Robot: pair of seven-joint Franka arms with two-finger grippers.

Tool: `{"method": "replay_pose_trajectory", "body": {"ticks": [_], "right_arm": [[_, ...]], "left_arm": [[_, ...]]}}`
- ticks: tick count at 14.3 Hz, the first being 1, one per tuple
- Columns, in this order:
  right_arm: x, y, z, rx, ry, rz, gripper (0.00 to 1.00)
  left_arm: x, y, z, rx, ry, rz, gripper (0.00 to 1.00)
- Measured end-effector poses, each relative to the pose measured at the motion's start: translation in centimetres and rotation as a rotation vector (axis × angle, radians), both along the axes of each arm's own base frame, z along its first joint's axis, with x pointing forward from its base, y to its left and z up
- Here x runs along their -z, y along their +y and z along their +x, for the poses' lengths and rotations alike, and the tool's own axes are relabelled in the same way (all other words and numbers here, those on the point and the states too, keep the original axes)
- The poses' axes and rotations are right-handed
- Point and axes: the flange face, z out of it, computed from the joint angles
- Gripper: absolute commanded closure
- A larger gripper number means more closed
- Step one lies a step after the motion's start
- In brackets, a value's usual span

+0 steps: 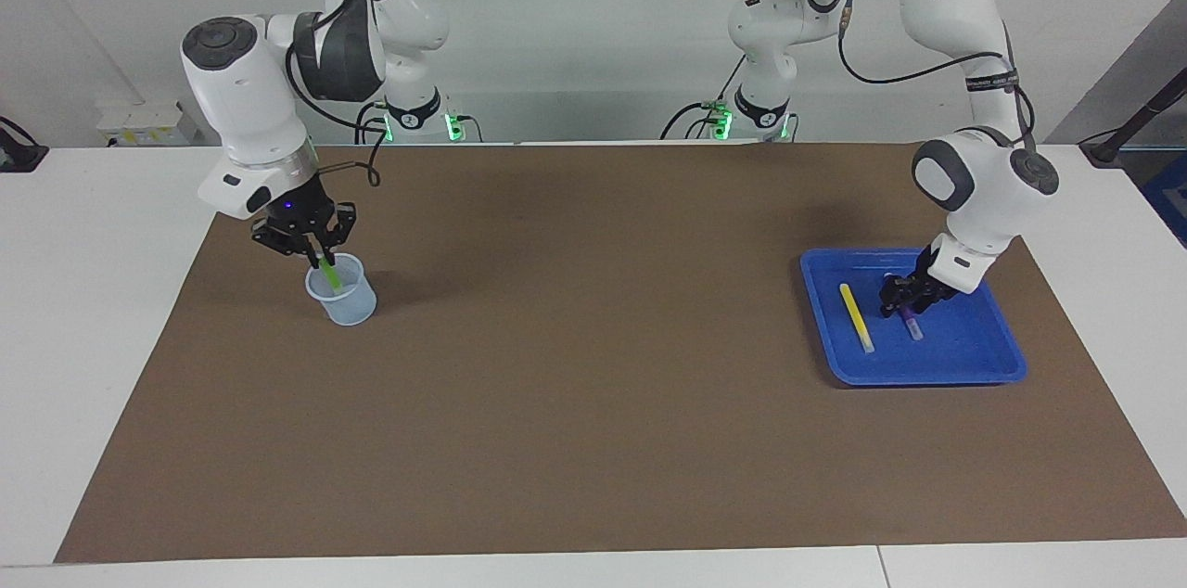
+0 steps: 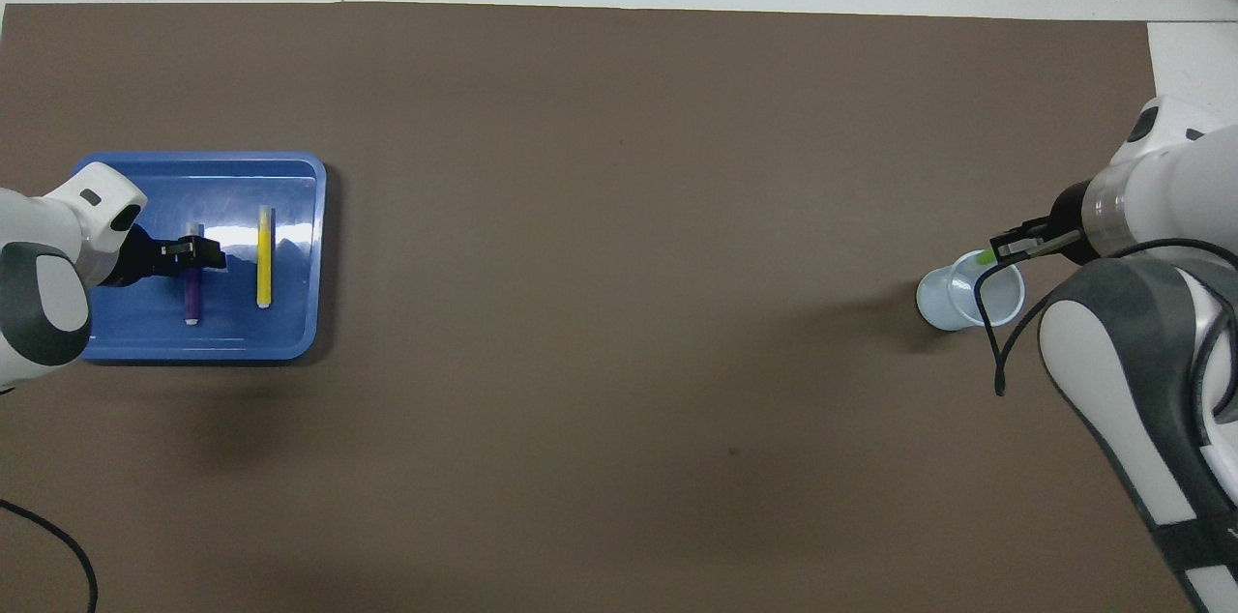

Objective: Right arm passes pens to left for tray arrangement
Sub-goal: 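Open the left gripper and lift it from the tray, then lift the green pen from the cup with the right gripper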

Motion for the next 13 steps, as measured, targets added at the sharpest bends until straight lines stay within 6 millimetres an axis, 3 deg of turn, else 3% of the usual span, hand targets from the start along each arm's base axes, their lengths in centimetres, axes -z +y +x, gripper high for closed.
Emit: {"method": "replay_pose_trajectory", "body": {"ticks": [3,5,9,13], "right_arm": [[-4.0,2.9,0.5,-0.048,-0.031,0.0,1.0],[-5.6,4.6,0.7,-0.073,-0.054,0.007,1.0],[-7.2,8.3,1.0,-0.004,-0.083,0.094,1.0],[-7.1,14.0,0.8,0.173,-0.069,0.255,1.0]], "left_arm": [[-1.9,0.1,1.1,-0.045,0.023,-0.058,0.25],[-3.4,-0.1,1.8,-0.073,0.041,-0.075,0.25],[-6.4,-0.8,3.0,-0.166,0.083,-0.105,0.25],[-11.2,-3.4,4.0,-0.337,0.095,-0.212,0.25]]}}
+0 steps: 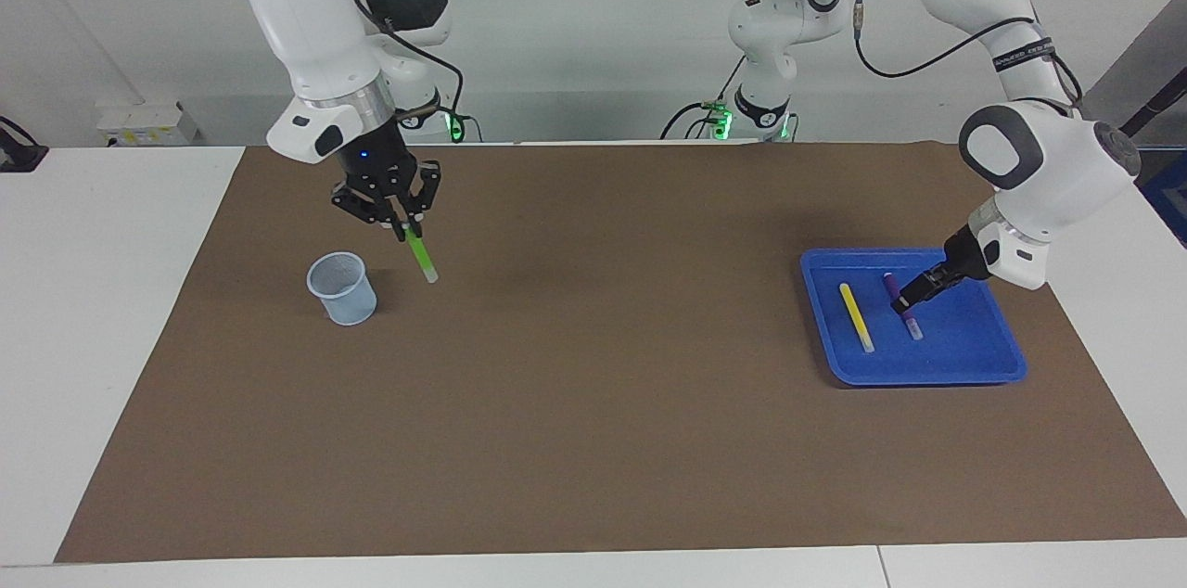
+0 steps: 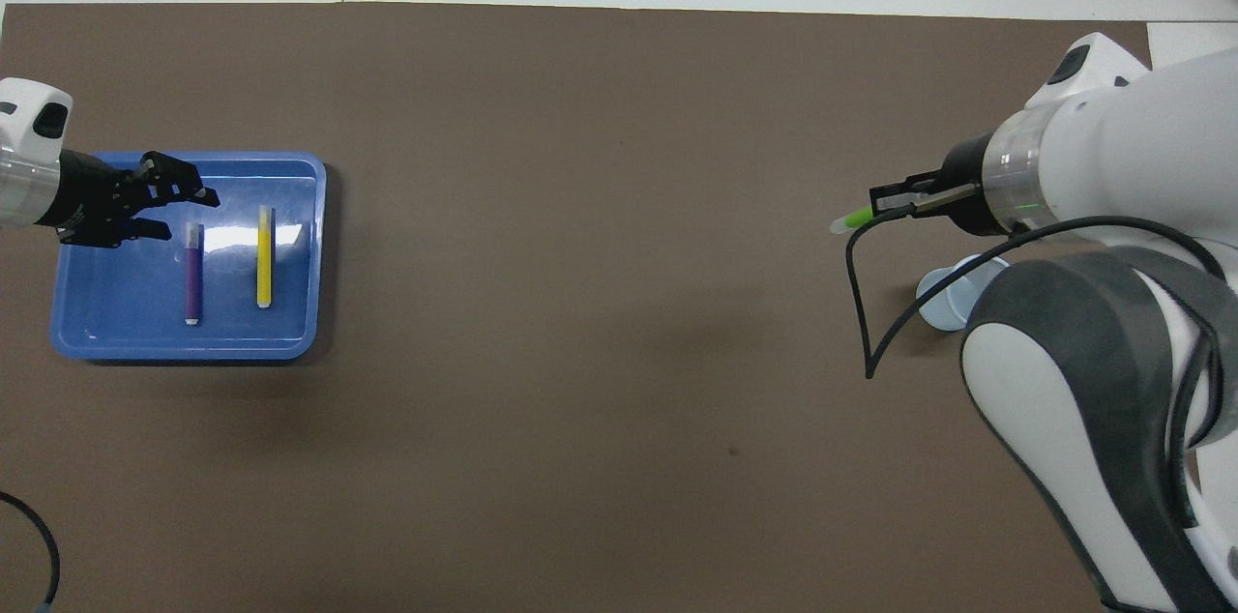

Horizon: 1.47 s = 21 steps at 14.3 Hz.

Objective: Right arm passes pens to left for tray arrangement
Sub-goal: 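Lift the green pen from the cup with the right gripper, then carry the green pen toward the left gripper while the left gripper approaches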

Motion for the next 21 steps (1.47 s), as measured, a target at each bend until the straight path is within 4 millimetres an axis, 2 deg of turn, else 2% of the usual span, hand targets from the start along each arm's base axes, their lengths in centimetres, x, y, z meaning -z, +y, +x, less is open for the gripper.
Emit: {"method": "replay_pose_trajectory", "body": {"ticks": [2,5,9,13,17,21], "right_arm": [[0.0,2.1,0.0,0.083,0.003,0.073,1.0],[-0.1,4.8,0.1,0.18,-0.012,0.179,1.0],[1.2,10.0,0.5,0.354,-0.023,0.33,1.0],[2.1,14.0,0.4,0.525,0.008,0.489,1.0],[4.4,18.4,0.4,0.649,0.011,0.616,1.0],[5.1,19.8,-0.1,0.678,0.054,0.654,1.0]], "left_arm": [[-2.1,-1.6,-0.2,-0.06,0.008,-0.027,0.25],[-5.1,-4.9,-0.8,-0.152,0.029,-0.075,0.26],[-8.1,-8.9,-1.5,-0.306,0.068,-0.184,0.26],[-10.0,-12.1,-1.7,-0.48,0.114,-0.294,0.26],[-10.7,-15.1,-2.5,-0.676,0.089,-0.406,0.26],[-10.8,-18.0,-3.6,-0.814,0.112,-0.487,0.26]]}}
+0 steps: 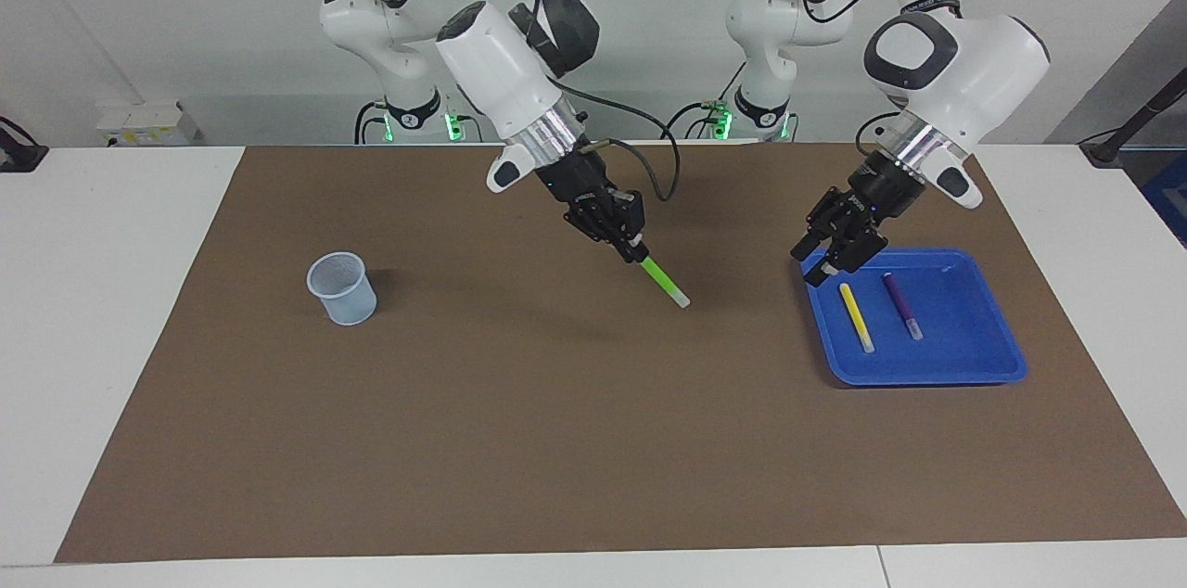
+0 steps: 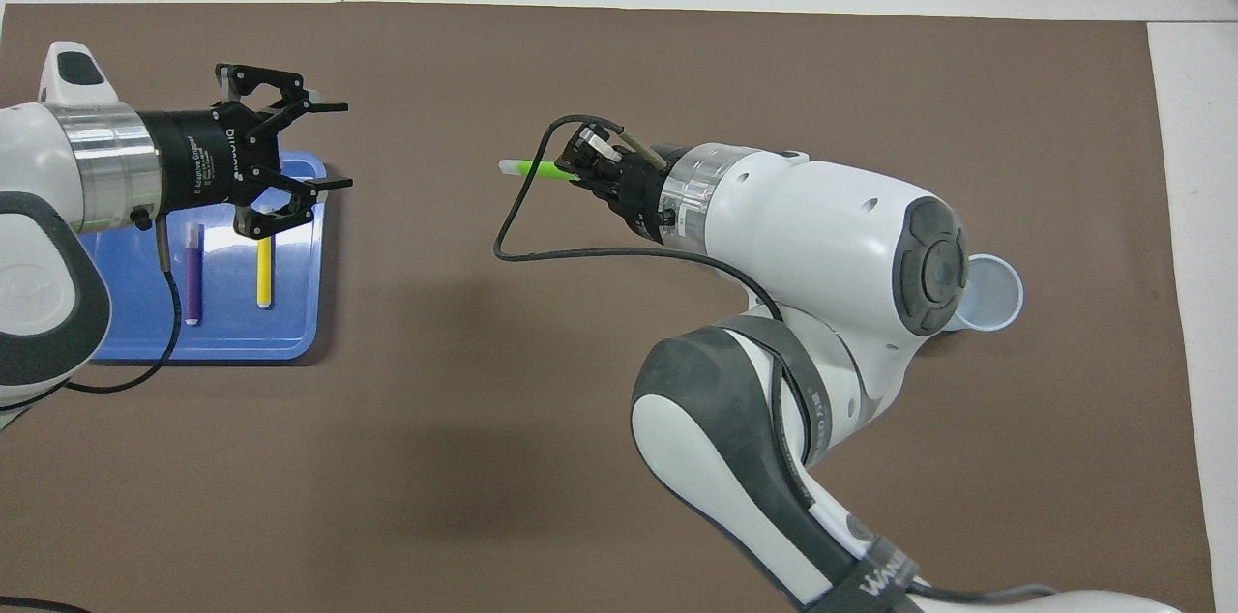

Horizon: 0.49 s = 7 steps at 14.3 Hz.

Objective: Right arm passes pens to left for tray arrangement
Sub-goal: 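Carry the green pen toward the left gripper while the left gripper approaches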

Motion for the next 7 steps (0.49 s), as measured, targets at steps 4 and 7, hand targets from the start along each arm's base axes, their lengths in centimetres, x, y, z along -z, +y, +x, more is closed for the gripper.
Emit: {"method": "replay_pose_trajectory", "body": {"ticks": [4,7], "right_arm": [[0.6,0.4,-0.5,-0.014,0.071,0.019,1.0],[0.6,0.6,-0.7,-0.024,0.085,0.015,1.0]], "left_arm": [[2.0,-4.2,-1.9,-0.153,0.01,-0.084,0.25],[2.7,-7.6,-3.3,-0.256,0.054,-0.131,0.19]]}}
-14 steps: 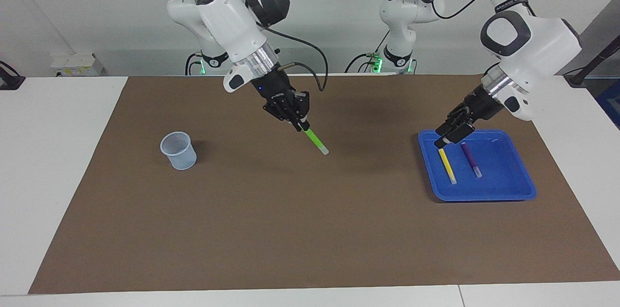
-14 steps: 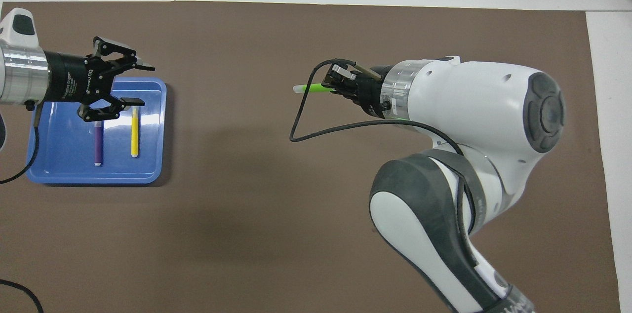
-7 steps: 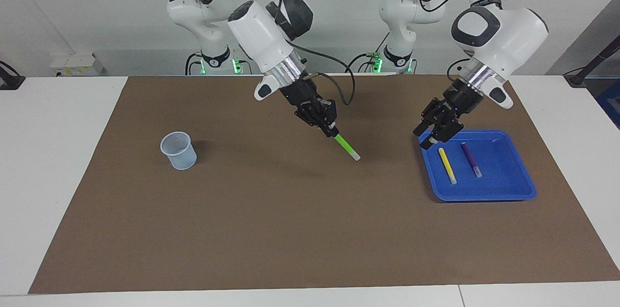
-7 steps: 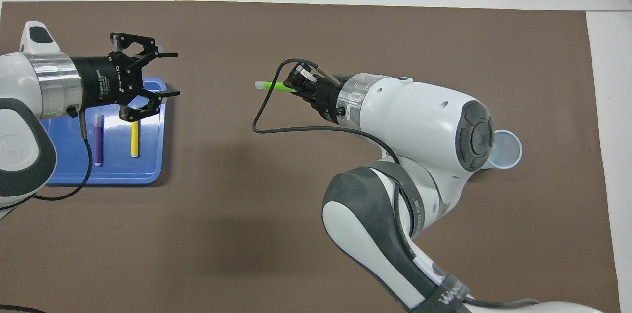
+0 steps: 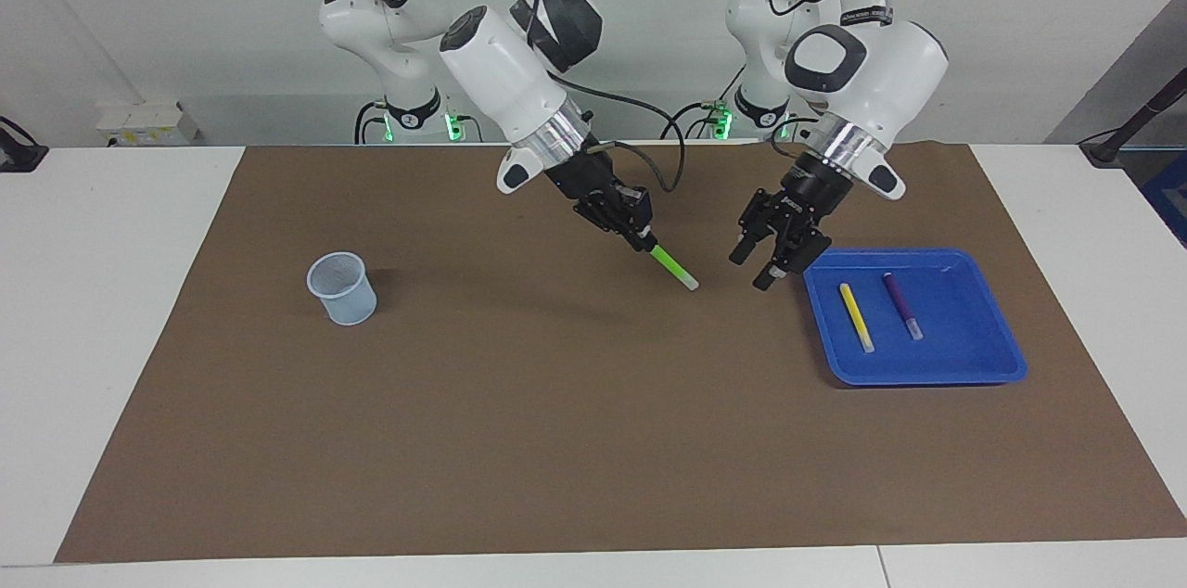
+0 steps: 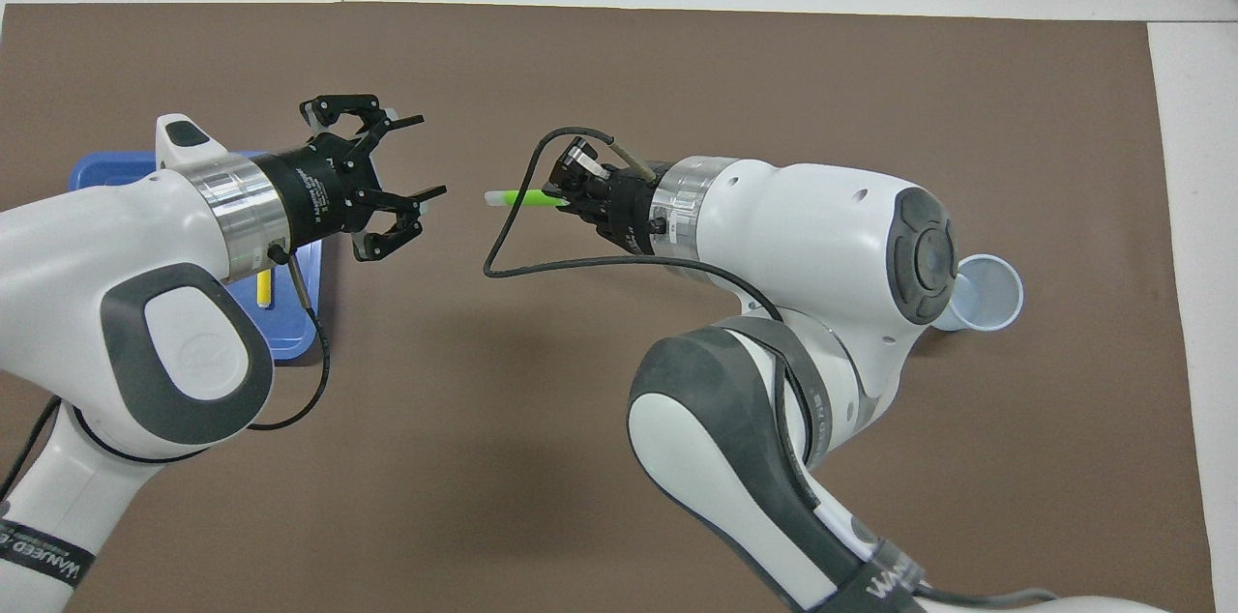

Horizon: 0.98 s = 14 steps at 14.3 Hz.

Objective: Right arm passes pens to left for tray arrangement
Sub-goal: 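Carry the green pen toward the left gripper while the left gripper approaches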

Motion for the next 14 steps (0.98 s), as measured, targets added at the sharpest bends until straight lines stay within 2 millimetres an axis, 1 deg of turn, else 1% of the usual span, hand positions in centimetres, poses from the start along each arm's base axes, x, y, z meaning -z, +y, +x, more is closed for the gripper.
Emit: {"method": "replay_pose_trajectory", "body": {"ticks": [2,6,8,10,11,14], "right_arm": [[0.0,0.0,0.0,0.0,-0.001,0.0,1.0],[0.0,0.0,0.0,0.0,0.001,0.0,1.0],[0.0,0.0,0.0,0.0,0.001,0.0,1.0],[0.0,0.0,0.0,0.0,0.001,0.0,1.0],[0.0,0.0,0.0,0.0,0.001,0.0,1.0],[0.0,0.0,0.0,0.0,0.001,0.0,1.0]], "left_arm": [[0.1,-1.4,-0.6,-0.054,0.047,-0.041,0.17],[0.3,-2.5,-1.2,-0.144,0.114,-0.097,0.17],[0.7,-4.1,-2.1,-0.173,0.116,-0.11,0.17],[1.2,-5.9,-3.2,-0.178,0.112,-0.111,0.2],[1.4,-6.4,-3.5,-0.173,0.112,-0.109,0.21],[1.6,-6.9,-3.9,-0.113,0.075,-0.074,0.22]]}}
